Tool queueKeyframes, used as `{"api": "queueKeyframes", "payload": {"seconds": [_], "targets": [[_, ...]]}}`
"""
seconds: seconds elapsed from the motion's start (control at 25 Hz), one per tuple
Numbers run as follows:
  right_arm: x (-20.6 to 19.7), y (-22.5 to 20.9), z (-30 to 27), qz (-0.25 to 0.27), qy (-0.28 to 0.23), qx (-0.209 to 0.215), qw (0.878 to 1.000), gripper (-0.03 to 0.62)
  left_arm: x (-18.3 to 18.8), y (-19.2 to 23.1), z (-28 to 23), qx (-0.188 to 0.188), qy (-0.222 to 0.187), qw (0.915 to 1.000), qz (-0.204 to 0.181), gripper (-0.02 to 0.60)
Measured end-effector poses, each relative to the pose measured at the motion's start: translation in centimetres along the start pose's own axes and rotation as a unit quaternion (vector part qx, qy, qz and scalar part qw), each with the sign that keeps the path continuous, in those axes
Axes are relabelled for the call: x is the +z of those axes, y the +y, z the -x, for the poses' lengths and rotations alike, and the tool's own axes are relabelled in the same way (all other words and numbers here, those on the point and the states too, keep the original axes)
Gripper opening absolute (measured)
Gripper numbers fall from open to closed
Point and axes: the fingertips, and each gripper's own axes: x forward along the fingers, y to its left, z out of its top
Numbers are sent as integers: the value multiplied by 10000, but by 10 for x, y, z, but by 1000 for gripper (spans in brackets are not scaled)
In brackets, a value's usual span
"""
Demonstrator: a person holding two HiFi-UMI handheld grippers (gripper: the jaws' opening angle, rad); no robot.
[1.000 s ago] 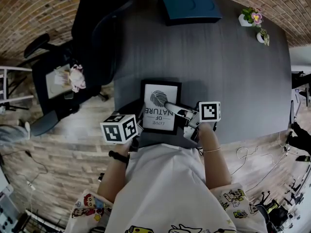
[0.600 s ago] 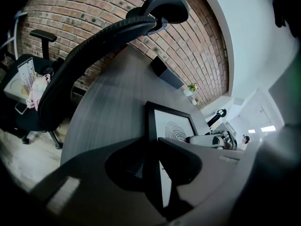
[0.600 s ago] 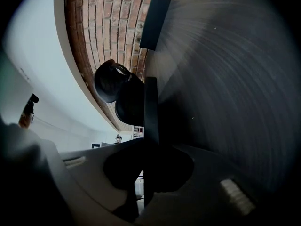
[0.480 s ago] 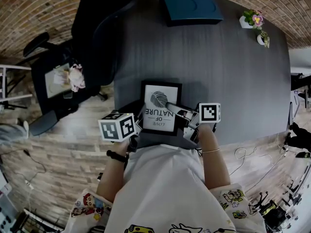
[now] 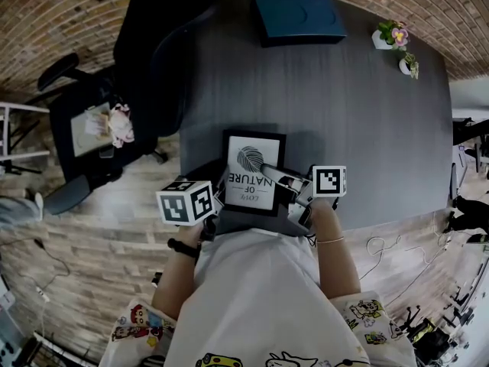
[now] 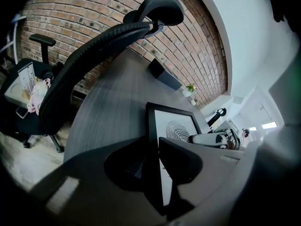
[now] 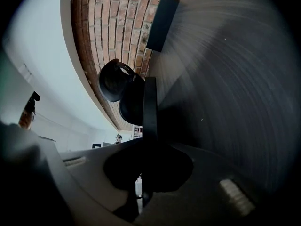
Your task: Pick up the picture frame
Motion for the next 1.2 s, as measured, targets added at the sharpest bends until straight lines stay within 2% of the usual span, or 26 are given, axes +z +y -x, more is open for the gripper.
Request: {"api": "queueKeyframes", "payload": {"seconds": [0.44, 0.92, 1.04, 1.2], "targets": [[6, 17, 10, 307, -318, 73, 9990, 14, 25, -12, 25, -75, -548, 9976, -407, 104], [6, 65, 23, 1102, -466, 58, 9928, 14, 47, -42, 61, -167, -1197, 9883, -932, 104], [9, 77, 32, 1525, -526, -121, 9868, 14, 54, -50, 72, -169, -1370, 9845, -1080, 103], [17, 97, 48, 2351, -636, -511, 9686, 14, 67, -67, 87, -149, -1610, 9774, -1364, 100]]}}
